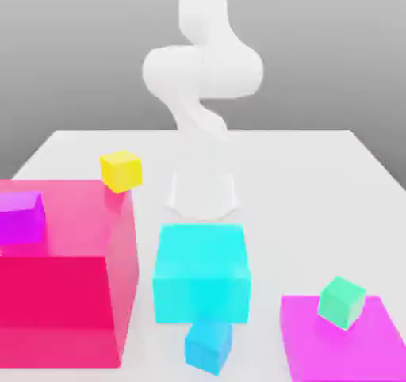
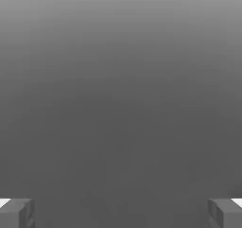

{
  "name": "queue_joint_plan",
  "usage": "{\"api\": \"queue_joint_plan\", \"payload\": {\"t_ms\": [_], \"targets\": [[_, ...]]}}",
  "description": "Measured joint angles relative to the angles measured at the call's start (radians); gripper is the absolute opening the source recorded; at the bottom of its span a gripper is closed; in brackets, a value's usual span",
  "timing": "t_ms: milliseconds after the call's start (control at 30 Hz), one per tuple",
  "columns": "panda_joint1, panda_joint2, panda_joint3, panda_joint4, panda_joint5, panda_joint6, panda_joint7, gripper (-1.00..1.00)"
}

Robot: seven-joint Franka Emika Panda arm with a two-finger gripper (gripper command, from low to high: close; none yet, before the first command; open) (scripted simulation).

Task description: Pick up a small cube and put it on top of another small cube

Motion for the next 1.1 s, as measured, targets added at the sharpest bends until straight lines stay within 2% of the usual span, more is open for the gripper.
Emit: {"api": "queue_joint_plan", "payload": {"t_ms": [267, 533, 800, 1100], "targets": [[-0.038, 0.267, 0.038, -0.027, -0.279, 0.001, -0.283, 0.0], [-0.041, 0.518, 0.008, -0.059, -0.437, 0.018, -0.644, 0.0], [-0.058, 0.727, -0.014, -0.105, -0.469, 0.094, -1.091, 0.0], [-0.111, 0.879, 0.041, -0.173, -0.371, 0.242, -1.683, 0.0]]}}
